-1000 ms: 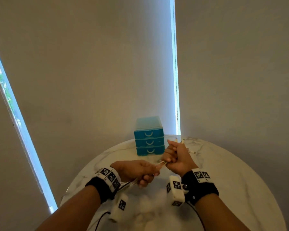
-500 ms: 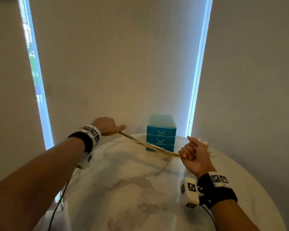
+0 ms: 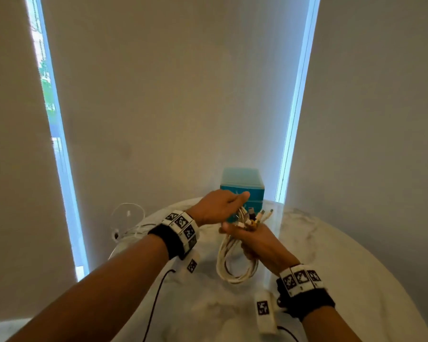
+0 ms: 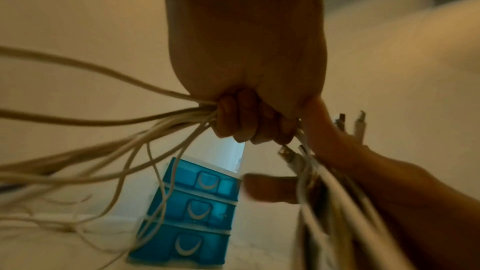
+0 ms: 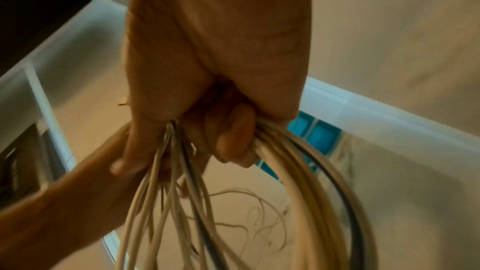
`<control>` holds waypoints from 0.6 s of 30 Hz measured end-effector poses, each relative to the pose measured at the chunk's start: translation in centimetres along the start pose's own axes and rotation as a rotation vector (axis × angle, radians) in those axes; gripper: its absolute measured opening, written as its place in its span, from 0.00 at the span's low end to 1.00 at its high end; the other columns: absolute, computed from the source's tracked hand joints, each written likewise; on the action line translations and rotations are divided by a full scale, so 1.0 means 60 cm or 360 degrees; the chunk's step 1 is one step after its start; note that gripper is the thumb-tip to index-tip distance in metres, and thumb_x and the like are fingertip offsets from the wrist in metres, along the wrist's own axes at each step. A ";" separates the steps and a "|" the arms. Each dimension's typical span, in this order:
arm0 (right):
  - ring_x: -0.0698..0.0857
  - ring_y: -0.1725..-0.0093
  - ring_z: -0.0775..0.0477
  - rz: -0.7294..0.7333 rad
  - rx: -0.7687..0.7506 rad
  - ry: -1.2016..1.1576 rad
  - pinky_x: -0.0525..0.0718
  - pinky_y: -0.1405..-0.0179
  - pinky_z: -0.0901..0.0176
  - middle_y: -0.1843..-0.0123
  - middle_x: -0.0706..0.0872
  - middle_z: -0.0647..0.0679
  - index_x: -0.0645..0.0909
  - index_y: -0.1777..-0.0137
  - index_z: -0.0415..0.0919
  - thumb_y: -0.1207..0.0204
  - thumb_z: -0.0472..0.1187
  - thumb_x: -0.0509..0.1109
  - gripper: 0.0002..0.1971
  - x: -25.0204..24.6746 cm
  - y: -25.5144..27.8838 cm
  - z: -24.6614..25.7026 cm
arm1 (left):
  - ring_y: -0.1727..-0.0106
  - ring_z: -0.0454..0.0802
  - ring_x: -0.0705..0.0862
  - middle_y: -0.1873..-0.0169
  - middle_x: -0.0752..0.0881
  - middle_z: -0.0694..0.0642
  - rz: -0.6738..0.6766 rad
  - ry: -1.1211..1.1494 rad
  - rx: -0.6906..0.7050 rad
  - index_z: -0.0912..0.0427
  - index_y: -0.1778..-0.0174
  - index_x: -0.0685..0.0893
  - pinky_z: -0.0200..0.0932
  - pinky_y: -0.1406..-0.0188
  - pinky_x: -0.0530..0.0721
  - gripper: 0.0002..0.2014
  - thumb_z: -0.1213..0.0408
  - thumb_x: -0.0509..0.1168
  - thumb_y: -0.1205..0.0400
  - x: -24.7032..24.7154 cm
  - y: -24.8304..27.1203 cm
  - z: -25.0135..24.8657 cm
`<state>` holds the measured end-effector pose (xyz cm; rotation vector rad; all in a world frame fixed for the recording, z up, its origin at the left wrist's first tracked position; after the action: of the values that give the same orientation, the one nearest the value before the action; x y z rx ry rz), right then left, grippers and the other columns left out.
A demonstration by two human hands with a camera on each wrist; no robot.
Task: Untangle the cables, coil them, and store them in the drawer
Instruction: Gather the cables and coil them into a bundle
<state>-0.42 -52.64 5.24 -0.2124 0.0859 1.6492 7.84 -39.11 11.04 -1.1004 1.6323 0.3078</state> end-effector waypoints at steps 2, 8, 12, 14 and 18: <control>0.69 0.76 0.53 0.0059 0.0022 -0.0127 0.67 0.75 0.58 0.72 0.82 0.49 0.91 0.53 0.35 0.18 0.53 0.79 0.19 -0.002 0.004 -0.007 | 0.58 0.51 0.90 0.59 0.92 0.54 0.0135 0.0196 -0.0043 0.58 0.54 0.92 0.51 0.50 0.88 0.39 0.31 0.45 0.08 0.003 0.007 0.008; 0.71 0.76 0.50 -0.0101 -0.0044 -0.0008 0.70 0.74 0.60 0.74 0.75 0.48 0.82 0.63 0.43 0.17 0.59 0.76 0.22 -0.101 0.020 -0.014 | 0.72 0.49 0.74 0.71 0.81 0.52 0.0449 0.0178 -0.0316 0.55 0.63 0.84 0.43 0.65 0.77 0.40 0.21 0.47 0.15 0.012 0.042 0.066; 0.77 0.79 0.55 -0.0375 0.0030 -0.0850 0.80 0.77 0.62 0.73 0.81 0.54 0.85 0.59 0.46 0.23 0.54 0.81 0.13 -0.191 0.014 -0.026 | 0.73 0.47 0.73 0.72 0.78 0.50 0.0493 0.0148 -0.0393 0.61 0.55 0.89 0.44 0.63 0.76 0.46 0.15 0.54 0.23 -0.004 0.068 0.130; 0.78 0.80 0.57 -0.0555 0.0049 -0.1090 0.82 0.74 0.63 0.76 0.80 0.55 0.82 0.67 0.50 0.17 0.53 0.77 0.18 -0.234 0.010 -0.027 | 0.74 0.46 0.72 0.74 0.78 0.47 0.0489 0.0176 -0.0474 0.56 0.56 0.89 0.46 0.60 0.77 0.42 0.16 0.55 0.23 -0.019 0.083 0.169; 0.75 0.79 0.59 -0.1000 0.0023 -0.1344 0.78 0.71 0.64 0.77 0.78 0.58 0.75 0.63 0.53 0.11 0.50 0.72 0.17 -0.288 0.010 -0.021 | 0.72 0.47 0.71 0.75 0.76 0.45 0.0439 0.0256 -0.0592 0.53 0.59 0.86 0.42 0.64 0.75 0.49 0.07 0.48 0.34 -0.047 0.115 0.234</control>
<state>0.41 -69.86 7.25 0.4405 -0.5573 1.0006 11.20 -24.44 5.97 -1.1962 1.9244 0.7435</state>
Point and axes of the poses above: each hand's wrist, its own y-axis away from the middle knuckle, its own x-axis out of the palm, z = x × y, the point moved 3 cm from there along -y, towards the middle knuckle
